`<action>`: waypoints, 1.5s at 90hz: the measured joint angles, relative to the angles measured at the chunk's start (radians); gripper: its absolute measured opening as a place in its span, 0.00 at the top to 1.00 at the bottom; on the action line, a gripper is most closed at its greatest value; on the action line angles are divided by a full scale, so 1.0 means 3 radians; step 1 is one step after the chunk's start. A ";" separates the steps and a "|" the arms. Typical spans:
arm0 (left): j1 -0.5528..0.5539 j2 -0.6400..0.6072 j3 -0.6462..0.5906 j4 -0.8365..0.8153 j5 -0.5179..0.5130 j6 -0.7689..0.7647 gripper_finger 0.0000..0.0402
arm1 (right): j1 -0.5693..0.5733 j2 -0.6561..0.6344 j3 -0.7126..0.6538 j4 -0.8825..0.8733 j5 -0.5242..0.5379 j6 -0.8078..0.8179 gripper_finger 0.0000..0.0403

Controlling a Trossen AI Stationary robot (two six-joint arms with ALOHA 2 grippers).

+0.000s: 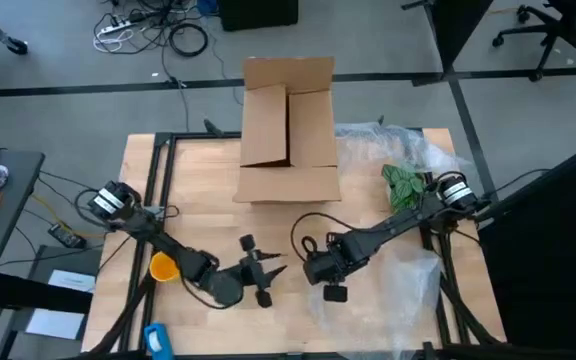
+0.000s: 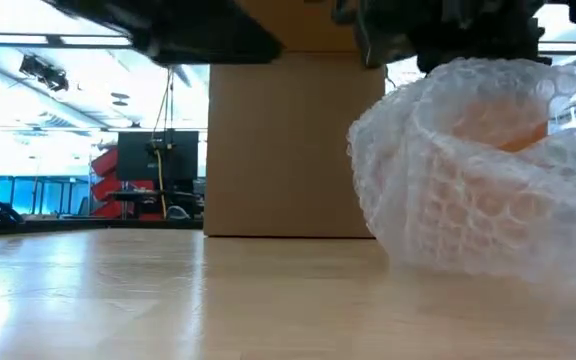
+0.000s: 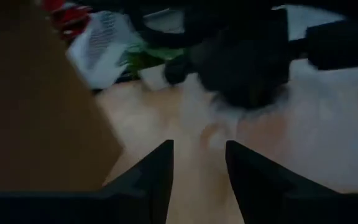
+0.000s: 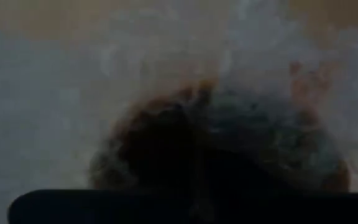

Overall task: Wrap mug
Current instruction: Wrap the orange cup with the bubble wrap

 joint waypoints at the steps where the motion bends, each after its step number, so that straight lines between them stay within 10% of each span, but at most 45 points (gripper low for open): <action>1: 0.0019 0.0016 0.0000 0.0039 0.0042 0.0019 0.67 | 0.0000 0.0001 0.0008 -0.0004 0.0001 -0.0003 0.87; 49: 0.0465 0.0910 0.0076 0.1655 0.1120 0.0121 0.67 | 0.0020 0.0000 0.0047 -0.0013 0.0155 0.0027 0.72; 121: 0.0511 0.1221 0.0437 0.1522 0.1300 0.0297 0.67 | 0.0116 -0.0735 0.0050 -0.0194 0.0174 0.0499 0.53; 135: 0.0510 0.1221 0.0437 0.1513 0.1300 0.0296 0.67 | 0.0132 -0.1147 0.0057 -0.0763 0.0643 0.0715 0.57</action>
